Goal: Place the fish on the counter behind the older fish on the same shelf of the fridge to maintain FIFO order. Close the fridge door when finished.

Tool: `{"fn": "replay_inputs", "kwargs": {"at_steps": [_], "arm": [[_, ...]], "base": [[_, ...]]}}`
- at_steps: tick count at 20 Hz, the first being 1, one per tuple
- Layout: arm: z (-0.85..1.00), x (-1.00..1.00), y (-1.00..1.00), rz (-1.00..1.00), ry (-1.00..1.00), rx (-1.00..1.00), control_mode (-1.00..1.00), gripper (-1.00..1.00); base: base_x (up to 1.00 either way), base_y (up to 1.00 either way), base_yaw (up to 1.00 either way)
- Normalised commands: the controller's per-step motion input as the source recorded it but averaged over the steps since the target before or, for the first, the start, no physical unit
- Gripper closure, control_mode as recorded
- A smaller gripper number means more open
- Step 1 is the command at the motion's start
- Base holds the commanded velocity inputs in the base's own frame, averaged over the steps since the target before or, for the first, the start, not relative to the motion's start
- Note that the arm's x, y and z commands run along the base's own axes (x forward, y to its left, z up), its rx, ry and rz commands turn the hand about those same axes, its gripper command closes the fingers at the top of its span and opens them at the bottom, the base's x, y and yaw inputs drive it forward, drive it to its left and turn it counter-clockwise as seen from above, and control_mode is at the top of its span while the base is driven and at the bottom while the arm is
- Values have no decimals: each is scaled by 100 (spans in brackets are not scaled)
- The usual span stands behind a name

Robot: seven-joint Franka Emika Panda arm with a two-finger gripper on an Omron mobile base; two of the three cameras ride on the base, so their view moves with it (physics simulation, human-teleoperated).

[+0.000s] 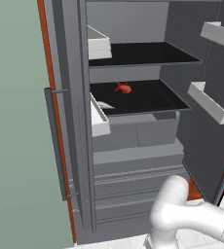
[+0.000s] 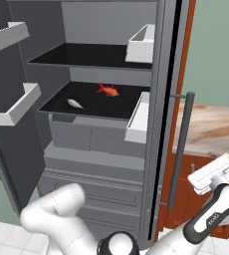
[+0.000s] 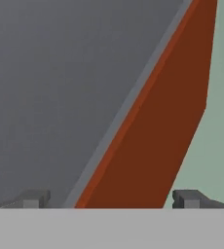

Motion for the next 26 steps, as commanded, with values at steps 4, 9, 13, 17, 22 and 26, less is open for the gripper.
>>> {"fn": "replay_inputs", "kwargs": {"at_steps": [4,9,13,17,22,26], "arm": [[-21,65,34,12,0,0,-100,-100],[-2,18,93,13,0,-9,-100,-100],[0,0,100,15,0,-18,-100,-100],[0,-1,100,12,-2,-20,-100,-100],[0,-3,100,9,-3,-18,-100,-100],[5,-2,100,5,-6,-16,-100,-100]], "base": [[0,0,0],[0,0,0],[0,0,0],[0,0,0],[0,0,0],[0,0,0]]}}
